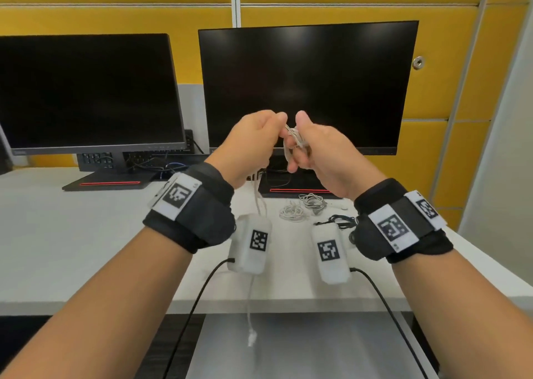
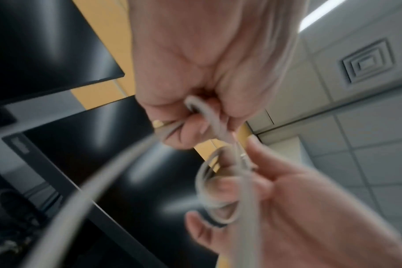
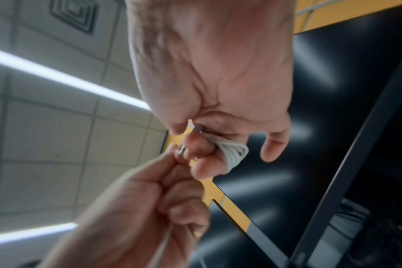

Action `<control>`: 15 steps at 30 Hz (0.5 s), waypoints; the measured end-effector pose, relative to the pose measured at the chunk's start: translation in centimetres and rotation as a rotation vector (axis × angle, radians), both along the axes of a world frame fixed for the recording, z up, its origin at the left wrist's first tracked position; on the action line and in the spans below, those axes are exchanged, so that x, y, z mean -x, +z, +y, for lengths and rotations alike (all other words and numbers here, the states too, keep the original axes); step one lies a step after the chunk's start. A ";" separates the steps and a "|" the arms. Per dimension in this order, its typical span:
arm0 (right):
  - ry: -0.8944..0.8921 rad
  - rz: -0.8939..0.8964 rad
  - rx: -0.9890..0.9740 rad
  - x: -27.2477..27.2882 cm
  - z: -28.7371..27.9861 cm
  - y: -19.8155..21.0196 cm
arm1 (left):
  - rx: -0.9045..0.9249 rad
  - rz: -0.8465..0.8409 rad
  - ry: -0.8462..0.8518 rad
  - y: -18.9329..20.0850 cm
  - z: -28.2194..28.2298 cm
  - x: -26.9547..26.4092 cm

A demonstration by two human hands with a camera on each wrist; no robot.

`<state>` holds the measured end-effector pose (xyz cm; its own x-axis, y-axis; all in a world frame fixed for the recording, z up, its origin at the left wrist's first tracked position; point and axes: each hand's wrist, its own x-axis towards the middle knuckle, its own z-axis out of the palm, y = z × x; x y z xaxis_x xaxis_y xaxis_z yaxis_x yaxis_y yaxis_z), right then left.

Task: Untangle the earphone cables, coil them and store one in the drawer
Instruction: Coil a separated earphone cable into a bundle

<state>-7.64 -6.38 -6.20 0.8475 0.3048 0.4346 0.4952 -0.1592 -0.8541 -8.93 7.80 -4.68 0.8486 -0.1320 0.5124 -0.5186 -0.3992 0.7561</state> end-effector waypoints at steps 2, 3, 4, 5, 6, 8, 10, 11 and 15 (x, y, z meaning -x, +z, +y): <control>0.094 0.017 -0.107 0.4 -0.2 0.3 | -0.009 -0.021 0.034 -0.3 0.2 -0.6; 0.129 0.031 -0.183 0.5 -0.2 0.4 | 0.000 -0.016 0.040 -0.6 0.1 -0.8; 0.170 0.051 -0.277 0.6 -0.3 0.6 | 0.001 -0.010 0.045 -0.9 0.0 -0.9; 0.198 0.065 -0.372 0.5 -0.3 0.7 | -0.011 -0.004 0.050 -1.3 -0.2 -0.9; 0.222 0.078 -0.464 0.4 -0.4 0.8 | -0.047 0.012 0.046 -1.6 -0.4 -0.8; 0.205 0.073 -0.539 0.4 -0.5 1.1 | -0.197 0.076 -0.003 -2.1 -0.7 0.0; 0.088 0.007 -0.413 0.4 -0.7 1.3 | -0.377 0.153 -0.075 -2.2 -0.9 1.3; 0.005 -0.052 -0.287 0.2 -0.9 1.3 | -0.413 0.174 -0.102 -2.0 -1.0 1.8; -0.164 -0.131 0.116 -0.4 -0.9 0.6 | -0.139 0.096 -0.041 -0.2 -0.5 1.8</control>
